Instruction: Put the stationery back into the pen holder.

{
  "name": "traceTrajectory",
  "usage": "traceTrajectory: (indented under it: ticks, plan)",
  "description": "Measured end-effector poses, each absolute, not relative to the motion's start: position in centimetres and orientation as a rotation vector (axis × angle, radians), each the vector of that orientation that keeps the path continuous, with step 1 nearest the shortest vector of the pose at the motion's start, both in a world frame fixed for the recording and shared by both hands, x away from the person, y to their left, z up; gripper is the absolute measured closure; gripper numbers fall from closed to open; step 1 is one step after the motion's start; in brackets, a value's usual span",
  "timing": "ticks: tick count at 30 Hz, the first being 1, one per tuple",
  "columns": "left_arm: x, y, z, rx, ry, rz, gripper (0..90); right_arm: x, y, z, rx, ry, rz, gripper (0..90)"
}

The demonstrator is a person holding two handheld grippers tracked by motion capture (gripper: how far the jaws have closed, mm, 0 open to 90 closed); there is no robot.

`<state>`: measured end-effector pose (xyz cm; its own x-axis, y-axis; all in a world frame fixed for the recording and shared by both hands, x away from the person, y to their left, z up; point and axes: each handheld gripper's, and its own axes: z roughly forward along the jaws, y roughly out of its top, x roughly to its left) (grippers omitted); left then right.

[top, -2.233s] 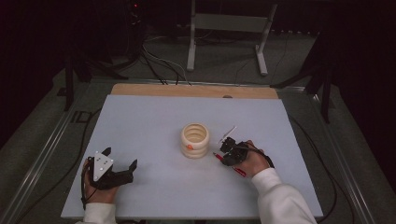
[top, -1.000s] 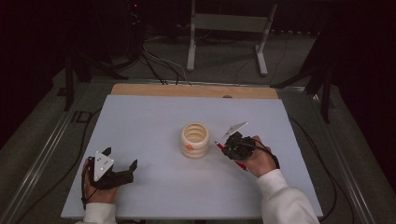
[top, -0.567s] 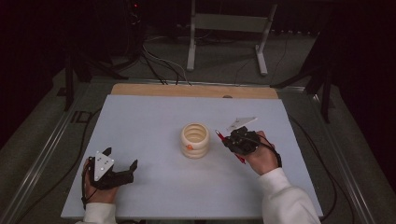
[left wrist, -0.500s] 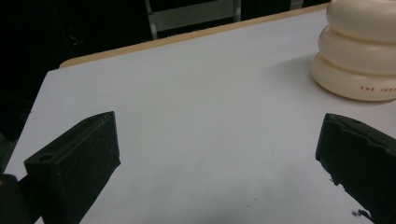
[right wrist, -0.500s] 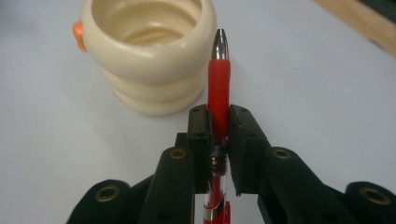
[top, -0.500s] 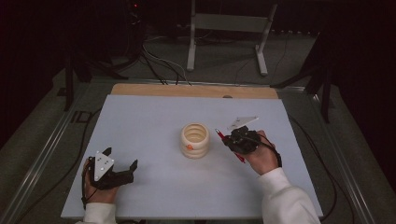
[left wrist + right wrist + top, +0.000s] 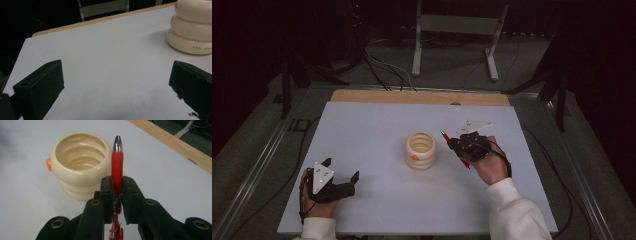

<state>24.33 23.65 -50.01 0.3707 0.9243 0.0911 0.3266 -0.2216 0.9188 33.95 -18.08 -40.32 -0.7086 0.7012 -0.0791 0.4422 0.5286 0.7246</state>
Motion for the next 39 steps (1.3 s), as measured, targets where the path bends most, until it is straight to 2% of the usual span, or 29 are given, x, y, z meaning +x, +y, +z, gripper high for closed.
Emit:
traceTrajectory:
  ticks: [39]
  plan:
    - [24.4, 23.7, -50.0, 1.748, 1.104, 0.850, 0.2, 35.9, -15.2, -38.0, 0.920, 2.240, 1.254, 80.4]
